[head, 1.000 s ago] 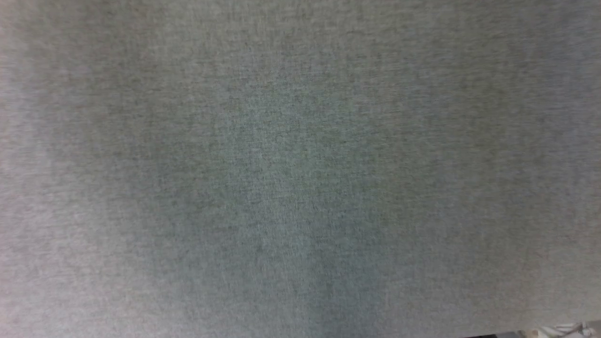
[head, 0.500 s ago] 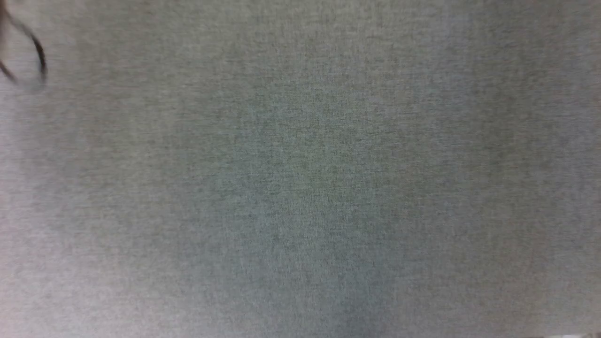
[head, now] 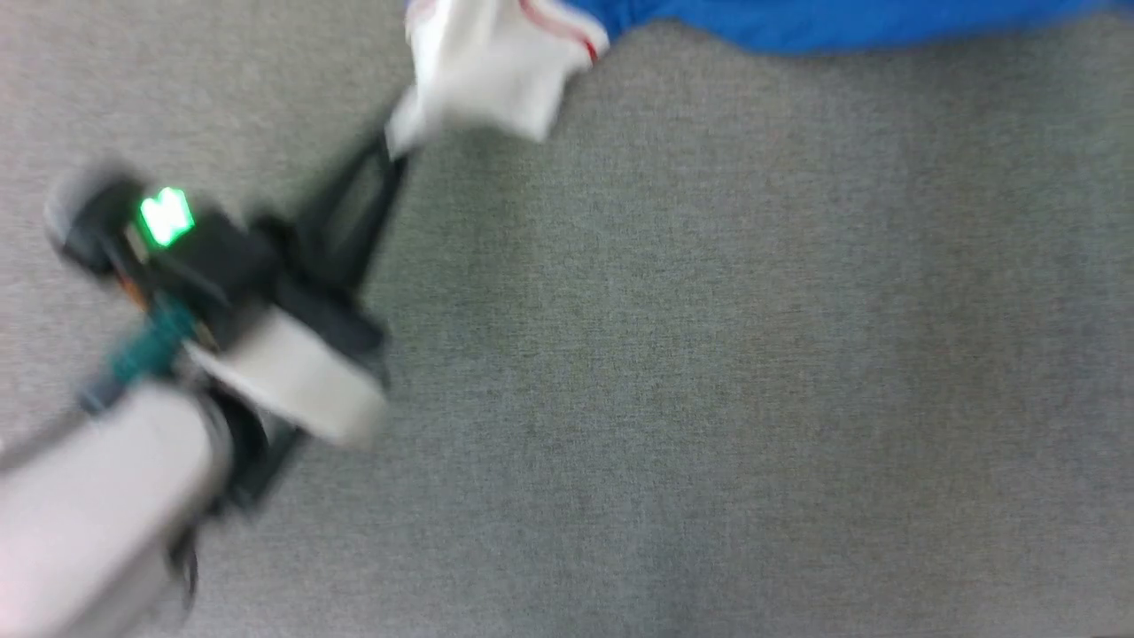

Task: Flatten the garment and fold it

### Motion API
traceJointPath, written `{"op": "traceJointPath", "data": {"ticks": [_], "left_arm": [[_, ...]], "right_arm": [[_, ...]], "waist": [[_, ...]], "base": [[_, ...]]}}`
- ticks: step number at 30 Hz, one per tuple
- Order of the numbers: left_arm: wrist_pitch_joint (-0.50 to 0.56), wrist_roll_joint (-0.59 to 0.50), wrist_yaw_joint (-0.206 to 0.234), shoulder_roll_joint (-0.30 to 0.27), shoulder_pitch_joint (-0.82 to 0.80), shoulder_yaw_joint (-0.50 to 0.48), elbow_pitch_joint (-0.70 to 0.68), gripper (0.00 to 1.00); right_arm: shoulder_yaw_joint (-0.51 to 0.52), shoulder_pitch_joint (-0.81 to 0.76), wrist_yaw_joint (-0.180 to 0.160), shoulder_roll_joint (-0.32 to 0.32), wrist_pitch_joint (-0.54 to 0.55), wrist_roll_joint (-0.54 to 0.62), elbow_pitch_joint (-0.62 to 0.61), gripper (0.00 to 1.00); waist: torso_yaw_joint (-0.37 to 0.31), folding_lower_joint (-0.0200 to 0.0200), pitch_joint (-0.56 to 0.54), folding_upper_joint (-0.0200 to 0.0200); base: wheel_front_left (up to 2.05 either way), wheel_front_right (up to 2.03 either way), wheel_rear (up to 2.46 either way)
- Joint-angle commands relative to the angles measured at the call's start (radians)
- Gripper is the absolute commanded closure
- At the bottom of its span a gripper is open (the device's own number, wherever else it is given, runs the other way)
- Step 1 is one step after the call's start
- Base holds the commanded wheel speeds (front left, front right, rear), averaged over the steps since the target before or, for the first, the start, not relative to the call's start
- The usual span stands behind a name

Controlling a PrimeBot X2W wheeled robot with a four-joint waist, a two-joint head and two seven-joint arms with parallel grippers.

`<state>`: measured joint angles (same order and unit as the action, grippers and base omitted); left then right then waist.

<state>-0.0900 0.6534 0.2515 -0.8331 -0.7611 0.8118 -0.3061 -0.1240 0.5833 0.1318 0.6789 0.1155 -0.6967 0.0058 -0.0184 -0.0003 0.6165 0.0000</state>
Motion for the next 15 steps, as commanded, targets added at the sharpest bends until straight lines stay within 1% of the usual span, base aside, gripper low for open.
{"op": "traceJointPath", "data": {"ticks": [1,3,6,8,9,10,12,15], "left_arm": [[-0.008,0.012,0.017,-0.005,0.041,0.009,-0.01,1.0],[-0.002,0.032,0.056,-0.016,0.123,0.031,-0.022,1.0],[0.014,0.07,0.096,-0.029,0.231,0.064,-0.022,1.0],[0.033,0.101,0.116,-0.024,0.292,0.089,-0.024,1.0],[0.052,0.133,0.128,-0.019,0.343,0.111,-0.018,1.0],[0.052,0.133,0.128,-0.019,0.343,0.111,-0.018,1.0],[0.08,0.174,0.128,-0.01,0.389,0.136,-0.01,1.0],[0.114,0.24,0.113,0.004,0.447,0.166,0.007,1.0]], "right_arm": [[0.008,-0.031,-0.001,-0.014,0.004,0.006,-0.009,1.0],[0.016,-0.097,-0.001,-0.038,0.004,0.015,-0.019,1.0],[0.03,-0.187,-0.001,-0.071,0.002,0.026,-0.028,1.0],[0.037,-0.244,-0.001,-0.086,0.005,0.033,-0.031,1.0],[0.044,-0.297,-0.001,-0.1,0.01,0.039,-0.031,1.0],[0.044,-0.297,-0.001,-0.1,0.01,0.039,-0.031,1.0],[0.049,-0.35,-0.001,-0.105,0.018,0.05,-0.027,1.0],[0.056,-0.425,-0.001,-0.117,0.038,0.05,-0.015,1.0]], "waist": [[0.005,0.0003,-0.044,0.0],[0.003,0.0003,-0.065,0.0],[0.007,0.0003,-0.101,0.0],[0.011,0.0003,-0.126,0.0],[0.014,0.0003,-0.149,0.0],[0.014,0.0003,-0.149,0.0],[0.019,0.0003,-0.173,0.0],[0.023,0.0003,-0.205,0.0]], "base": [[0.0,0.0,0.0],[0.0,0.0,0.0],[0.0,0.0,0.0],[0.0,0.0,0.0],[0.0,0.0,0.0],[0.0,0.0,0.0],[0.0,0.0,0.0],[0.0,0.0,0.0]]}}
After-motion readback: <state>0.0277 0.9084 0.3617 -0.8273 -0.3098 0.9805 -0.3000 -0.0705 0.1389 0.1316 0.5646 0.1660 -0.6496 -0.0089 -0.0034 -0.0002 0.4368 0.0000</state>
